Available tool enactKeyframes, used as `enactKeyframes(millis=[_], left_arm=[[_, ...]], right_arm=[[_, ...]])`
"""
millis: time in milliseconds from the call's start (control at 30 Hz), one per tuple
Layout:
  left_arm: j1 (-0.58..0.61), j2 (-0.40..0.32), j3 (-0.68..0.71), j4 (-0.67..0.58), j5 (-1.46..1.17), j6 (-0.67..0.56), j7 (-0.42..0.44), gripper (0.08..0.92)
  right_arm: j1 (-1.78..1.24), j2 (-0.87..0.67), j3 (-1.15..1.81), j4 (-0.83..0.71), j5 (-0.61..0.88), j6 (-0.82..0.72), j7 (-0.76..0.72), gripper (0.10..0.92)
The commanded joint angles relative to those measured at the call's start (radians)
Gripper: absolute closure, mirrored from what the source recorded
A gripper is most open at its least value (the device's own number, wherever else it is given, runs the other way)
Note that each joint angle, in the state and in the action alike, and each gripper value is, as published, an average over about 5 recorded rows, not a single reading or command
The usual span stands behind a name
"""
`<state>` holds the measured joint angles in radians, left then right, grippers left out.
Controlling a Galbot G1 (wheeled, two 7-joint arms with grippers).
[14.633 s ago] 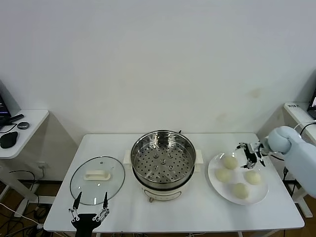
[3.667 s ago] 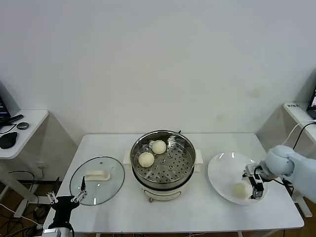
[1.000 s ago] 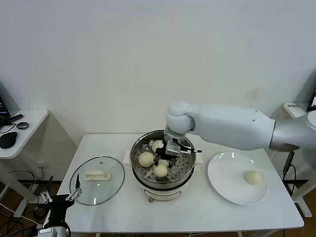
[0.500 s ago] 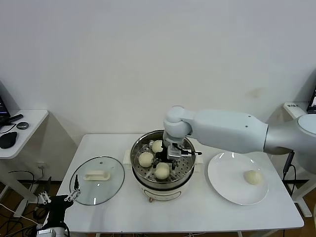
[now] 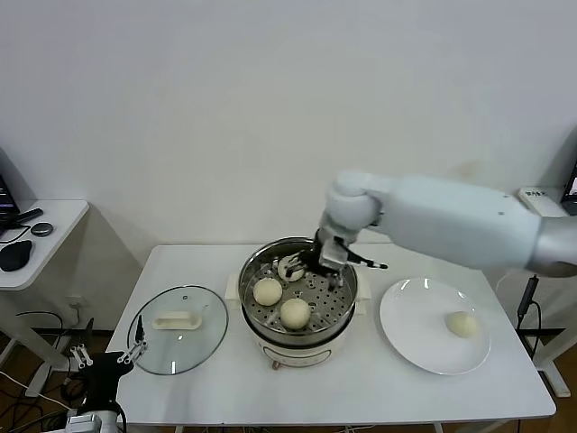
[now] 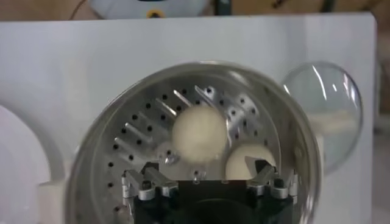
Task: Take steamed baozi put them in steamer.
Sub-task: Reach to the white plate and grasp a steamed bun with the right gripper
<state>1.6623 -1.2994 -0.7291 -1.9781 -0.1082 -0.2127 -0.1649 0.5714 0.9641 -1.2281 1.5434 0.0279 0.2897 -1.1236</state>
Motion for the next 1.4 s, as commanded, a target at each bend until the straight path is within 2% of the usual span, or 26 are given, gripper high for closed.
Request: enactKeyframes(millis=[33,267,467,767,1067,1400], left_arm=[[-0.005,0.007,0.012,-0.001,0.003,0.002,0.002,0.177],[-0.015,0.010,0.039,0.003,0.010,0.003,0.004,0.177],[-0.015,0.013,0.047,0.011,0.010,0.004,0.007,0.177],[-0.013,0.008,0.046,0.020,0.014,0.005,0.010,0.177],[-0.006,0.002,0.039,0.025,0.024,0.006,0.011,0.177],[-0.007,-0.006,0.038,0.028,0.036,0.007,0.009,0.177]], right_arm=[[0.023,-0.471,0.046,0.169,0.216,-0.526,-0.031,0.203],[-0.172,-0.643,0.126,0.122,0.060,-0.552,-0.044,0.203],[-0.410,-0.666,0.286,-0.013,-0.086,-0.522,-0.025,0.203],[-0.719,-0.578,0.567,-0.220,-0.159,-0.470,-0.006,0.203],[-0.785,-0.449,0.684,-0.396,-0.310,-0.350,-0.014,0.203],[-0.811,-0.333,0.736,-0.526,-0.384,-0.329,0.015,0.203]])
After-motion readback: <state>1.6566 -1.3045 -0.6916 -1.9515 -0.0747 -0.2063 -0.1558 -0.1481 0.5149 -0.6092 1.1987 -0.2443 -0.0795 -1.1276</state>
